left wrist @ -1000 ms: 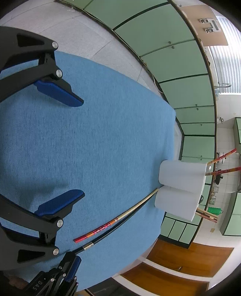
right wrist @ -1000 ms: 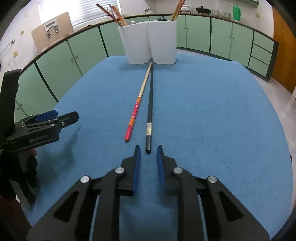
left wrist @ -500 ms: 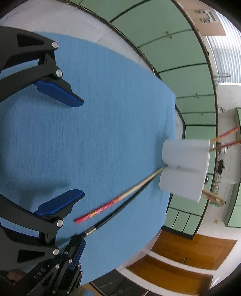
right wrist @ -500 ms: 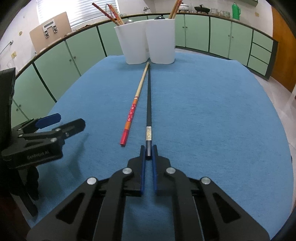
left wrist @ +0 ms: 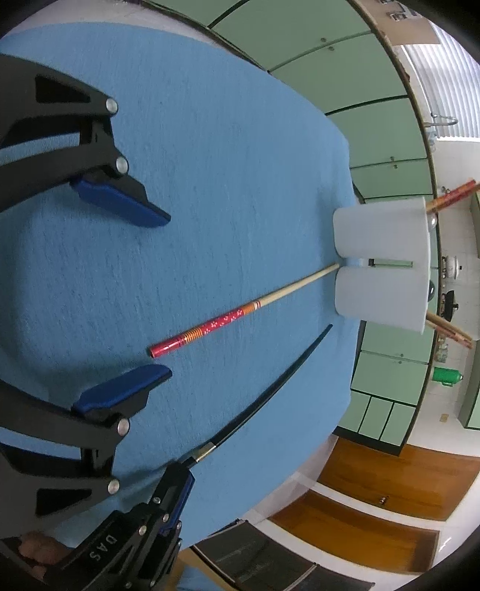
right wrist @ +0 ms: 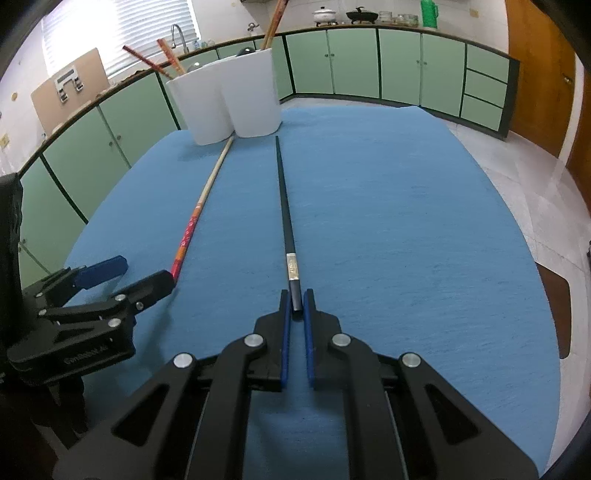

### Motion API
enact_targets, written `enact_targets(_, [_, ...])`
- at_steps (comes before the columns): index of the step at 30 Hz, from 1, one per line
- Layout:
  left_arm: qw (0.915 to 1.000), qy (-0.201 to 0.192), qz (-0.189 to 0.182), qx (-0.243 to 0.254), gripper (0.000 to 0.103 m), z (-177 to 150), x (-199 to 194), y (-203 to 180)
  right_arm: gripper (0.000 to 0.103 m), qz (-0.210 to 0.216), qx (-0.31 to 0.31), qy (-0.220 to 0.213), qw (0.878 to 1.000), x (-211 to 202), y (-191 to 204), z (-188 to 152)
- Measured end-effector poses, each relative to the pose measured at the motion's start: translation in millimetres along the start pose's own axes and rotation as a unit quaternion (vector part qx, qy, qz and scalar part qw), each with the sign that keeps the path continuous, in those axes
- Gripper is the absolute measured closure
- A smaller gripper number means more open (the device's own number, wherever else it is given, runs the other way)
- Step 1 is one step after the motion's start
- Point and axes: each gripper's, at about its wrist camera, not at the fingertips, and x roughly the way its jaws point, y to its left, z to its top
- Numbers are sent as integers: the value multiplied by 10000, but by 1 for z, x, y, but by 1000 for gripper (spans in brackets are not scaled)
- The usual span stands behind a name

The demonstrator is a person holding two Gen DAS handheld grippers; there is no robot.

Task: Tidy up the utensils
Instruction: 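Grasp the remaining red-patterned chopstick with the left tool, then carry the red chopstick with the left tool into the holder while the right tool inserts the black chopstick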

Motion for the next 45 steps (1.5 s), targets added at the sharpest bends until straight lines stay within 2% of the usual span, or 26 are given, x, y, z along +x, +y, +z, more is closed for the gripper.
enact_targets(4, [9998,20,166,146,45,2,2,-8,97,49,0,-35,10000,1,-2,1])
enact_targets(8, [9996,11,203,206,52,3,2,-12,97,119,47,-53,9999,1,-5,0])
enact_targets(11, [9996,-17,162,240,70,4,2,-15,97,175,102,-44,9998,0,-7,-2])
enact_targets(13, [9996,-35,127,263,86,4,1,-18,97,193,115,-33,9997,1,-7,-1])
enact_targets(15, [9995,-44,83,288,94,4,0,-19,97,206,110,-25,9997,1,-7,-1])
enact_targets(21, [9999,-68,-64,71,95,3,-5,-11,97,161,-12,-47,9999,-2,-5,0])
enact_targets(26, [9997,-204,-61,81,96,5,-20,-3,97,127,-209,-135,9996,-10,1,4])
enact_targets(36, [9946,-991,-62,305,97,37,-87,4,97,157,-604,-684,9957,-54,17,32])
enact_targets(45, [9857,-1626,-190,389,97,77,-133,9,97,396,-720,-1191,9895,-94,21,79])
